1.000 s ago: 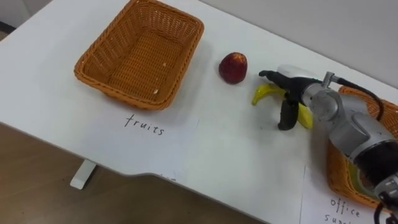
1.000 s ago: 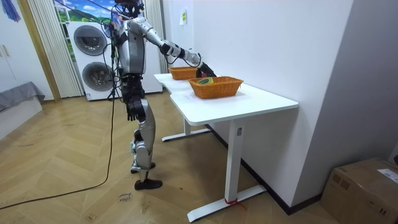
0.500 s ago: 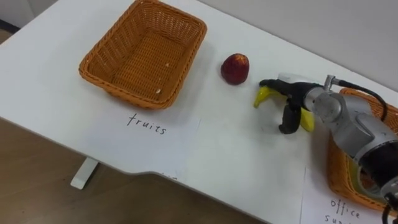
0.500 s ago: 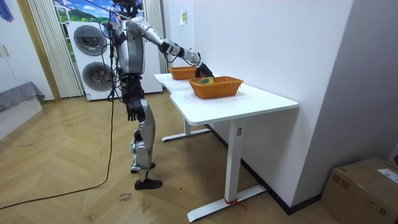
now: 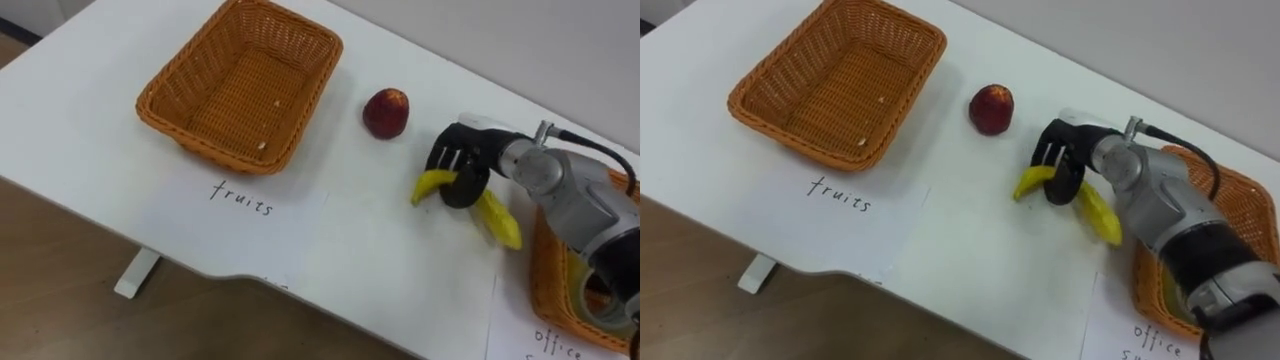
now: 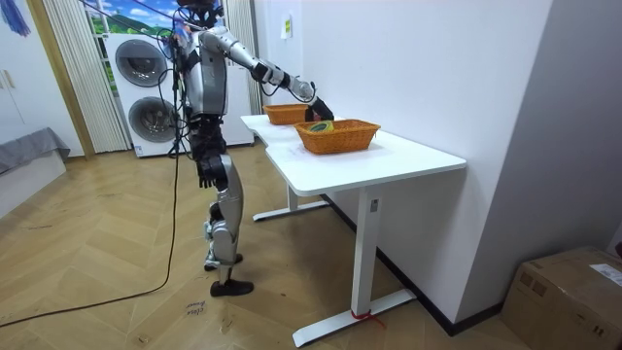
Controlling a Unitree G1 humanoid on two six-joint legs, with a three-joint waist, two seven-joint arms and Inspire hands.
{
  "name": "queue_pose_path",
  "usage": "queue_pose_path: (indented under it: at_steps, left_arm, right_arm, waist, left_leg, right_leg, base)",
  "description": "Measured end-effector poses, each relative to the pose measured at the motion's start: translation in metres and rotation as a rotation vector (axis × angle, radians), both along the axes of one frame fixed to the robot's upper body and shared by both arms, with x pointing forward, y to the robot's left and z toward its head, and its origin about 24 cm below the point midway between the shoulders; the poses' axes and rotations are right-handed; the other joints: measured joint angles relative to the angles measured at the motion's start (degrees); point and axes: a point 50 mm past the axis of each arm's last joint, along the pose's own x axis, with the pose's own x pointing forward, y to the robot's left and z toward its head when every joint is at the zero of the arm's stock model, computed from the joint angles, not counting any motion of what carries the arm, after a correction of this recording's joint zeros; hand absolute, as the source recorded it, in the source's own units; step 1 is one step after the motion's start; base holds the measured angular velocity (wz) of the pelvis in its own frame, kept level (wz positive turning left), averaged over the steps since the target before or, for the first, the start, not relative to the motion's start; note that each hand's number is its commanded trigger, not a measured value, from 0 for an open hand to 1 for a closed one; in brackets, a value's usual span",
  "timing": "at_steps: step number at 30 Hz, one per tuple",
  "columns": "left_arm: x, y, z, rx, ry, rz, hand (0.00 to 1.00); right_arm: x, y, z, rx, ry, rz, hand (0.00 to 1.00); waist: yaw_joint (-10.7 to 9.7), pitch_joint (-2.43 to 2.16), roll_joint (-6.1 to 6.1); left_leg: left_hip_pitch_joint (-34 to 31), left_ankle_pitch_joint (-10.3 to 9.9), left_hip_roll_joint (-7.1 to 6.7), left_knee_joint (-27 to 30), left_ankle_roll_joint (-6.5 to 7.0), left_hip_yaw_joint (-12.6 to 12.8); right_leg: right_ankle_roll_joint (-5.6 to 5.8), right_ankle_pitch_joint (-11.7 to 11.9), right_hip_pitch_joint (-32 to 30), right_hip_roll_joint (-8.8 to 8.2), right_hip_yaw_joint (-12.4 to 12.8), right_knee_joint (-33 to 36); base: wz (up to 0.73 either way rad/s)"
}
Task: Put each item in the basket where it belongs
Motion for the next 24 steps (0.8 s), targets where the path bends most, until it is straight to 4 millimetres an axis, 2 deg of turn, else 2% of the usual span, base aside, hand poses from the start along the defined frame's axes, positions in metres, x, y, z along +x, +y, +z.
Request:
queue_pose_path:
  at_steps: [12,18,21,24]
  left_arm:
    - [-0.005,0.001,0.0,0.029,0.022,-0.019,0.0]
    - [-0.007,0.0,-0.001,0.033,0.027,-0.014,0.0]
    - [-0.012,0.0,-0.002,0.031,0.038,-0.007,0.0]
    - [-0.014,-0.001,-0.002,0.031,0.047,-0.016,0.0]
  right_arm:
    - [0.0,0.004,0.003,0.013,0.0,0.02,1.0]
    - [-0.003,0.014,0.007,0.016,-0.023,0.07,1.0]
    - [-0.003,0.019,0.011,0.024,-0.038,0.088,1.0]
    - [-0.004,0.022,0.015,0.039,-0.058,0.101,1.0]
  waist:
    - [-0.4,-0.05,-0.15]
    - [-0.7,-0.02,-0.05]
    - [-1.3,0.16,0.43]
    - [-1.5,0.06,0.86]
  left_leg:
    - [0.1,0.0,-0.06,0.0,-0.03,0.1]
    - [0.0,0.0,-0.08,0.0,-0.03,0.1]
    - [0.0,0.0,-0.12,0.1,-0.03,0.1]
    - [0.0,0.0,-0.11,0.1,-0.03,0.1]
  right_leg:
    - [0.0,0.0,0.0,0.04,0.2,0.1]
    - [0.0,0.0,0.0,0.09,0.3,0.0]
    - [0.0,0.0,0.0,0.07,0.4,0.0]
    - [0.0,0.0,0.0,0.05,0.4,0.1]
  base:
    - [0.0]
    - [0.0]
    - [0.0]
    - [0.0]
